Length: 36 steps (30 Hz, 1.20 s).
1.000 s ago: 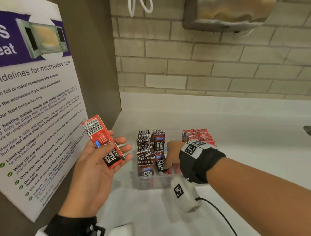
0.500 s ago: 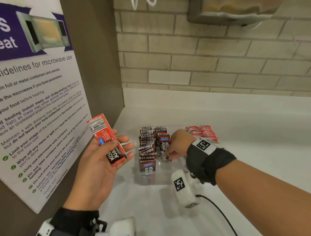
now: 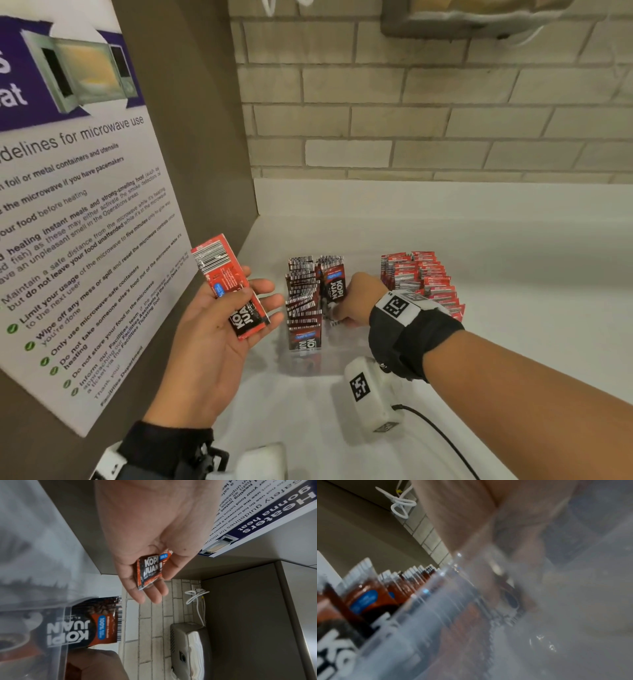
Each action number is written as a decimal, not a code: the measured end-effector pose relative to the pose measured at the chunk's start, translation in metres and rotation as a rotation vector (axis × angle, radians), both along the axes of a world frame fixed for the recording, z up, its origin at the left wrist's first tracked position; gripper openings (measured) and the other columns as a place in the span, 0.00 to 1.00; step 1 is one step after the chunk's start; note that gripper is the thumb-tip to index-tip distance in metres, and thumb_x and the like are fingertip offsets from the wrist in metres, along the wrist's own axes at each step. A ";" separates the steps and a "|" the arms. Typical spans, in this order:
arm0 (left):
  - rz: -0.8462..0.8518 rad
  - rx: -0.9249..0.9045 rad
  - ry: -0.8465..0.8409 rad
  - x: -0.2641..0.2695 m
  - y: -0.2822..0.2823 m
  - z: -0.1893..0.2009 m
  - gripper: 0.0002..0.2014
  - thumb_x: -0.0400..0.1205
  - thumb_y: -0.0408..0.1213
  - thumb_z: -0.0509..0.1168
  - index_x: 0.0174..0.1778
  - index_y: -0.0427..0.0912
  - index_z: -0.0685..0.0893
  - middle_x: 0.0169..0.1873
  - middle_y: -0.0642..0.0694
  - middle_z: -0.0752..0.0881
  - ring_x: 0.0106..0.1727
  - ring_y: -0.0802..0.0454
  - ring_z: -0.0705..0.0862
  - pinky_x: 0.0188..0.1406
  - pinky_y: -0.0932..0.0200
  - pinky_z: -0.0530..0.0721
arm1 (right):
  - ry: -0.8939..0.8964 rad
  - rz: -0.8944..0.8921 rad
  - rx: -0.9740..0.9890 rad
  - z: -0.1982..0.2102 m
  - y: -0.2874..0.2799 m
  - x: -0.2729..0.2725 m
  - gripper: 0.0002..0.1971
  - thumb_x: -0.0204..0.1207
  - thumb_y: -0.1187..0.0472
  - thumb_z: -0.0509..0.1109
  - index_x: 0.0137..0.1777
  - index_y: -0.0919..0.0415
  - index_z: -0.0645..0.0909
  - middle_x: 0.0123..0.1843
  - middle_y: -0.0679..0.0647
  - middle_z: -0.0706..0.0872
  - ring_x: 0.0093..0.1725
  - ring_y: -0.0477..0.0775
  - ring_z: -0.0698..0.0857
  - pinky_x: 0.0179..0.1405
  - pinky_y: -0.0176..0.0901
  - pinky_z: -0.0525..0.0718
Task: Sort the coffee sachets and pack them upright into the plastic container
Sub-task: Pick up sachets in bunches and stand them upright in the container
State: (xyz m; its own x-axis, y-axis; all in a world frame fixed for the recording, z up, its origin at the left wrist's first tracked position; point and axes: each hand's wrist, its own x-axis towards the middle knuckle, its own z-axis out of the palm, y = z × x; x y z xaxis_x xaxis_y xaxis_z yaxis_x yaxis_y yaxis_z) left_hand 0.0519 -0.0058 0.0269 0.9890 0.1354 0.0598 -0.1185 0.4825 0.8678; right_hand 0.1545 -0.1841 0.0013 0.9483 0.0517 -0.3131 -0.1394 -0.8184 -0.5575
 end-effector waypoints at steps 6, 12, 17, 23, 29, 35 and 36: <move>-0.002 0.006 0.004 -0.002 0.000 0.002 0.10 0.82 0.26 0.57 0.51 0.40 0.81 0.36 0.42 0.89 0.37 0.47 0.90 0.40 0.52 0.91 | -0.024 0.026 -0.091 -0.002 0.004 0.003 0.11 0.74 0.62 0.72 0.53 0.68 0.83 0.52 0.60 0.88 0.49 0.56 0.87 0.43 0.43 0.86; 0.002 0.016 0.014 -0.006 0.000 0.003 0.10 0.81 0.26 0.57 0.50 0.40 0.81 0.35 0.42 0.89 0.36 0.48 0.90 0.40 0.50 0.89 | -0.039 -0.001 -0.051 -0.006 0.008 0.004 0.09 0.76 0.60 0.69 0.37 0.61 0.76 0.41 0.57 0.82 0.40 0.56 0.82 0.30 0.36 0.78; 0.005 0.021 0.024 -0.005 0.000 0.001 0.10 0.82 0.26 0.56 0.51 0.40 0.81 0.35 0.42 0.89 0.36 0.47 0.90 0.40 0.50 0.89 | -0.054 0.020 -0.060 -0.009 0.009 0.002 0.10 0.76 0.55 0.69 0.39 0.62 0.78 0.38 0.56 0.81 0.39 0.55 0.80 0.25 0.35 0.72; -0.014 0.020 0.041 -0.003 -0.005 0.001 0.11 0.82 0.24 0.56 0.50 0.40 0.82 0.35 0.42 0.89 0.36 0.47 0.90 0.41 0.50 0.89 | -0.065 0.087 -0.115 -0.008 0.012 0.000 0.15 0.77 0.53 0.68 0.53 0.66 0.83 0.42 0.57 0.81 0.42 0.54 0.80 0.26 0.36 0.72; -0.062 -0.015 0.067 0.002 -0.007 0.000 0.19 0.79 0.17 0.49 0.54 0.36 0.81 0.43 0.39 0.87 0.40 0.46 0.91 0.35 0.53 0.91 | -0.026 0.151 -0.206 0.005 0.010 -0.001 0.10 0.78 0.56 0.68 0.44 0.65 0.79 0.43 0.58 0.84 0.42 0.54 0.82 0.34 0.39 0.78; -0.068 -0.063 0.093 0.010 -0.009 0.005 0.16 0.81 0.23 0.50 0.56 0.41 0.79 0.30 0.46 0.79 0.31 0.54 0.81 0.45 0.51 0.84 | -0.044 0.124 -0.281 0.025 0.003 -0.009 0.17 0.79 0.64 0.65 0.30 0.60 0.64 0.30 0.52 0.70 0.28 0.46 0.70 0.23 0.32 0.67; -0.066 -0.090 0.102 0.010 -0.007 0.007 0.14 0.81 0.27 0.50 0.55 0.43 0.79 0.28 0.48 0.77 0.30 0.54 0.77 0.40 0.54 0.80 | -0.055 0.122 -0.275 0.026 0.002 -0.009 0.17 0.79 0.65 0.65 0.30 0.60 0.64 0.30 0.52 0.70 0.27 0.46 0.69 0.22 0.32 0.66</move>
